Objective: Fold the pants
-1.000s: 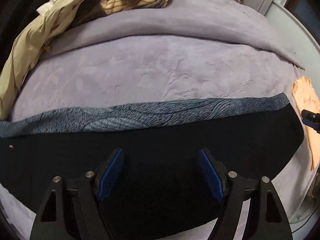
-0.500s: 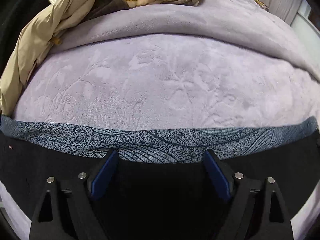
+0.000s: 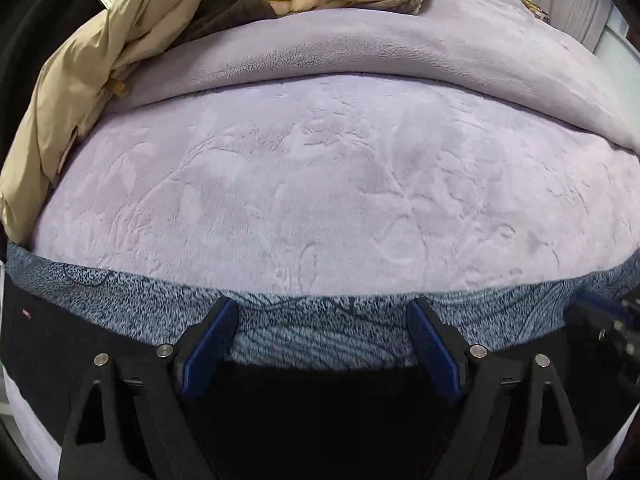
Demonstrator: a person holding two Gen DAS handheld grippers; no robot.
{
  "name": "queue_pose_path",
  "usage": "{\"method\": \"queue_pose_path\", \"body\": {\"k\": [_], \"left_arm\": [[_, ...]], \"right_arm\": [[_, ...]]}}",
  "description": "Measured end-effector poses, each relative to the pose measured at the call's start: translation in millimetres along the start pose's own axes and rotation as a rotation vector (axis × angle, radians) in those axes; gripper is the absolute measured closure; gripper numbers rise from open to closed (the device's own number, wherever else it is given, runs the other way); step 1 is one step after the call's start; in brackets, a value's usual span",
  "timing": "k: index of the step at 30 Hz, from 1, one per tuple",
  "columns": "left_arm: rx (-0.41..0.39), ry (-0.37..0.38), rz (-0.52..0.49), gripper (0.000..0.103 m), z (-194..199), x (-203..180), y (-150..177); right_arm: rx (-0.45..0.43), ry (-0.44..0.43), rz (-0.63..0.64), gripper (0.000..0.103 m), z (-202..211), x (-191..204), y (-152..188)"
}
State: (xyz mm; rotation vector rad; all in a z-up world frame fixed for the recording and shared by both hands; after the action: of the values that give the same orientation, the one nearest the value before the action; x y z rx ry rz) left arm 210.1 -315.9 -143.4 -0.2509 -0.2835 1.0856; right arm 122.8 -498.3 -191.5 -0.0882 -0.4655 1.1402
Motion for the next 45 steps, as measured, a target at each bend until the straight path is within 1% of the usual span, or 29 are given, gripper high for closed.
{"method": "queue_pose_path", "body": {"k": [2, 3, 4, 5, 6, 7, 9, 11, 13, 14, 16, 17, 21, 24, 25, 26, 27, 29, 30, 32, 33, 34, 35, 37, 38, 39, 41, 43, 45], "left_arm": [[0.01, 0.013, 0.023, 0.014, -0.9, 11.4, -8.1], [0.017, 0.014, 0.029, 0.014, 2.8, 18.1, -11.2], [0.014, 0.014, 0.029, 0.014, 9.8, 24.3, -11.5], [0.007, 0.014, 0.022, 0.014, 18.3, 27.4, -10.2], [0.0, 0.013, 0.012, 0.014, 27.3, 31.3, -6.4], [-0.005, 0.01, 0.002, 0.014, 37.4, 34.0, 1.1], [0.001, -0.002, -0.017, 0.014, 50.8, 37.6, 22.1], [0.021, -0.036, -0.027, 0.014, 55.5, 42.4, 48.4], [0.061, -0.056, -0.001, 0.014, 52.8, 50.5, 72.9], [0.095, -0.055, 0.027, 0.014, 47.4, 57.1, 86.9], [0.099, -0.019, 0.092, 0.013, 42.5, 66.0, 107.2], [0.096, -0.013, 0.119, 0.008, 41.3, 70.1, 111.4], [0.114, -0.011, 0.153, 0.007, 34.6, 75.2, 112.4], [0.115, -0.01, 0.157, 0.007, 31.9, 76.6, 115.6], [0.115, -0.009, 0.159, 0.007, 31.5, 77.5, 116.5], [0.117, -0.01, 0.162, 0.007, 32.2, 78.4, 117.0], [0.12, -0.011, 0.164, 0.007, 33.3, 78.2, 116.8], [0.12, -0.02, 0.16, 0.007, 33.8, 76.3, 117.1], [0.119, -0.023, 0.156, 0.007, 32.8, 74.9, 116.2], [0.126, -0.029, 0.152, 0.003, 27.7, 75.0, 117.0], [0.133, -0.035, 0.155, 0.003, 25.9, 75.7, 116.8], [0.145, -0.035, 0.162, 0.003, 27.7, 77.2, 116.0], [0.156, -0.045, 0.166, 0.003, 32.2, 79.2, 116.0], [0.149, -0.067, 0.162, 0.003, 43.6, 88.4, 117.0], [0.146, -0.071, 0.167, 0.003, 49.5, 96.4, 117.7], [0.148, -0.072, 0.18, 0.003, 55.9, 103.5, 122.7], [0.142, -0.07, 0.224, 0.003, 69.4, 125.3, 138.1], [0.147, -0.087, 0.244, 0.003, 75.1, 145.4, 149.0], [0.152, -0.103, 0.247, 0.003, 78.6, 168.3, 156.2]], "right_arm": [[-0.052, 0.134, -0.039, 0.075, 7.9, -17.1, -12.0], [-0.057, 0.166, -0.073, 0.074, 13.5, -26.9, -14.3], [-0.055, 0.141, -0.145, 0.074, 27.0, -44.4, -14.2], [-0.054, 0.07, -0.207, 0.074, 40.8, -58.4, -9.4], [-0.058, -0.006, -0.274, 0.071, 60.5, -75.5, 1.0], [-0.062, -0.033, -0.309, 0.063, 74.4, -86.2, 11.6], [-0.091, -0.063, -0.371, 0.058, 112.1, -112.9, 48.1], [-0.114, -0.076, -0.436, 0.058, 136.9, -135.1, 84.5], [-0.119, -0.09, -0.571, 0.058, 148.3, -162.5, 119.2], [-0.113, -0.107, -0.628, 0.058, 145.5, -171.3, 129.4], [-0.111, -0.164, -0.73, 0.058, 137.7, -193.6, 145.1], [-0.119, -0.198, -0.764, 0.058, 131.4, -198.3, 147.4], [-0.094, -0.393, -0.862, 0.058, 96.8, -203.5, 140.4], [-0.095, -0.431, -0.933, 0.058, 80.5, -209.8, 137.0], [-0.095, -0.431, -0.965, 0.067, 78.3, -213.3, 136.6], [-0.093, -0.419, -0.98, 0.081, 79.2, -215.3, 136.2], [-0.106, -0.43, -0.964, 0.087, 86.1, -214.1, 134.1], [-0.135, -0.405, -0.862, 0.089, 104.0, -206.3, 127.7], [-0.131, -0.362, -0.795, 0.089, 107.3, -199.6, 120.4], [-0.086, -0.298, -0.756, 0.089, 97.4, -199.4, 115.0], [-0.045, -0.268, -0.752, 0.087, 86.3, -201.4, 113.5], [-0.029, -0.254, -0.764, 0.082, 82.0, -203.3, 115.1], [-0.032, -0.255, -0.789, 0.08, 82.6, -204.4, 117.6], [-0.06, -0.259, -0.839, 0.065, 96.0, -205.1, 126.7], [-0.063, -0.267, -0.846, 0.062, 102.2, -204.6, 132.1], [-0.054, -0.304, -0.841, 0.058, 107.5, -201.3, 139.1], [-0.011, -0.362, -0.794, 0.058, 113.9, -187.7, 149.1], [0.033, -0.384, -0.725, 0.058, 116.9, -158.4, 158.9], [0.078, -0.43, -0.66, 0.058, 113.2, -115.5, 166.9]]}}
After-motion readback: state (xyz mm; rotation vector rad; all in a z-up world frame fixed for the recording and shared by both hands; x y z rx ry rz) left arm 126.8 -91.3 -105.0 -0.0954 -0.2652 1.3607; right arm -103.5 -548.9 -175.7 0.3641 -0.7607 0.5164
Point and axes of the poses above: each gripper's, at about its wrist camera, not at the fingertips, and z roughly against the way its jaws point, x to its left, y to its underside, the point moved 1 cm from there along -z, roughly the way its jaws point, and after that the axes turned 9 degrees about -z, right-handed, at the moved point
